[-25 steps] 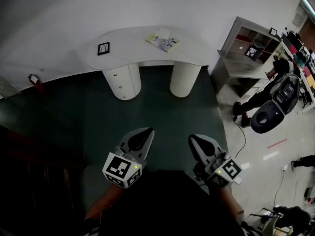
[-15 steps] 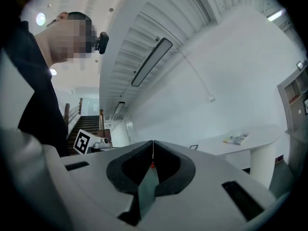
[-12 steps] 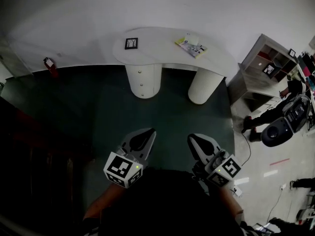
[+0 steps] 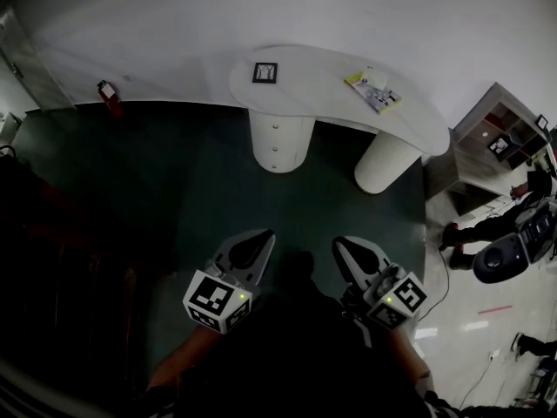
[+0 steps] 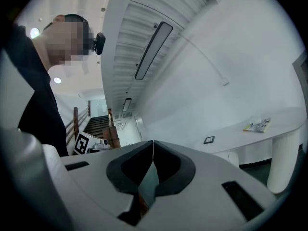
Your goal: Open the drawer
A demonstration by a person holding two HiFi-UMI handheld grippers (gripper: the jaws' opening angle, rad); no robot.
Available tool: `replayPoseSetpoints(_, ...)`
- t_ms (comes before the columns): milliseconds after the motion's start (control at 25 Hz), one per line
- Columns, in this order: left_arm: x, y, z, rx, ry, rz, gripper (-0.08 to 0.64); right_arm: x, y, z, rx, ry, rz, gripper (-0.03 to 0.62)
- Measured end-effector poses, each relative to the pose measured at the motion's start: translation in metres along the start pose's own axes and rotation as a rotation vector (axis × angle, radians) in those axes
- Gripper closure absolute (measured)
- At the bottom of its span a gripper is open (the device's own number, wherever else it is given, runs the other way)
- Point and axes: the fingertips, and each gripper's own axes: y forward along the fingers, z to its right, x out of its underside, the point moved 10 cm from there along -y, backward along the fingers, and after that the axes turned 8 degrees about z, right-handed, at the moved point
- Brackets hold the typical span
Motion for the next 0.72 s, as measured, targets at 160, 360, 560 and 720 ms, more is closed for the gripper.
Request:
replayPoseSetpoints(160,-0.002,0.023,-0.025,-0.041,0.005,0.007,0.545,-0.001,0.033,0.031,-0.046,0.021,0.005,0.575)
replayPoseSetpoints(360,-0.013,0.068,-0.061,-0.096,0.008,0.009,0.545,-0.008,0.075,0.088,-0.103,0.017,-0.033,0.575)
replayPoseSetpoints(560,-0.034,0.123,-0.094,-0.135,0.023,0.012,0.545,-0.030,0.118,0.146,-0.150,0.032,-0.042,0.575)
replayPoseSetpoints(720,-0.043,0.166,-0.111,-0.155,0.023,0.002,0.545,-0.042,0.137,0.190,-0.169,0.041,-0.028,0.575)
